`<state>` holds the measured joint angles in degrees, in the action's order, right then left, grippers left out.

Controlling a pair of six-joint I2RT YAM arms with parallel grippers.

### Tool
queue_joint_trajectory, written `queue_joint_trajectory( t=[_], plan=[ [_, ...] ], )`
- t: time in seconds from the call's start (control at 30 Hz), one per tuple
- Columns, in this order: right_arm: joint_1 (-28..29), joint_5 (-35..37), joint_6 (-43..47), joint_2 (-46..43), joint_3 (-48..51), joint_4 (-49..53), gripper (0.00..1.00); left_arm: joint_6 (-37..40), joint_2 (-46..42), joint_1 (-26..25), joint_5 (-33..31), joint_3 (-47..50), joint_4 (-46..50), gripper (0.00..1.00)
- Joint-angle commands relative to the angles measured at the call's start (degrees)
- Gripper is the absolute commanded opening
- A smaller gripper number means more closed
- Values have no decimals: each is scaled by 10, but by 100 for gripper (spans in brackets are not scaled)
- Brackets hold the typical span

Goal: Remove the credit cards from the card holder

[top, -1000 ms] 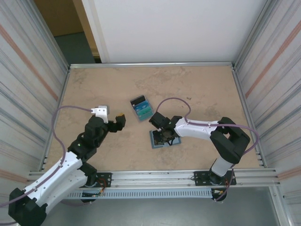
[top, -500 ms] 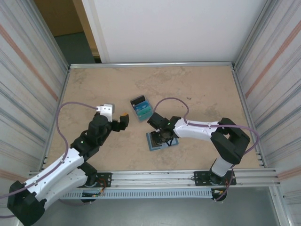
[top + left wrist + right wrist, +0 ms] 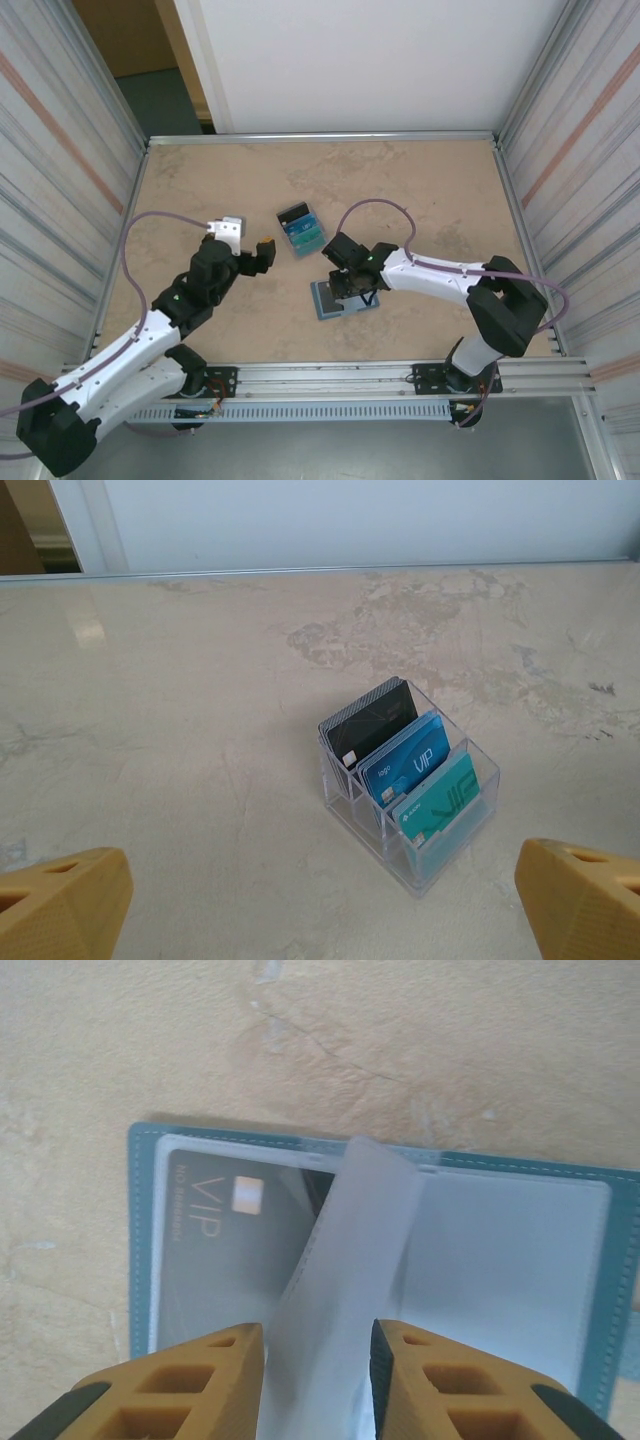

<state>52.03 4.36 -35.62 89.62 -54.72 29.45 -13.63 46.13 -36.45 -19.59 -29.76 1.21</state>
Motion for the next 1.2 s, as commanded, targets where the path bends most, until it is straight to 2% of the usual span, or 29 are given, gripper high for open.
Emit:
queue_joint_trajectory(
  t=[0.0, 0.27, 0.47, 0.57, 0.9, 1.17],
  plan=[
    [-13, 22, -17, -27, 15, 30, 34, 11, 11, -8, -11, -24, -7, 99],
    [-41, 28, -28, -70, 52, 36, 31, 21, 63, -54, -39, -57, 27, 99],
    [-68, 25, -30, -88, 81, 36, 31, 10, 106, -127, -83, -63, 52, 99],
    [-82, 23, -30, -92, 94, 33, 29, -12, 120, -158, -104, -51, 52, 99],
    [-108, -22, -24, -141, 98, 23, 23, -112, 167, -221, -84, -3, 37, 99],
    [-111, -87, -28, -173, 91, -5, 34, -112, 282, -282, -108, -14, -5, 99]
  ],
)
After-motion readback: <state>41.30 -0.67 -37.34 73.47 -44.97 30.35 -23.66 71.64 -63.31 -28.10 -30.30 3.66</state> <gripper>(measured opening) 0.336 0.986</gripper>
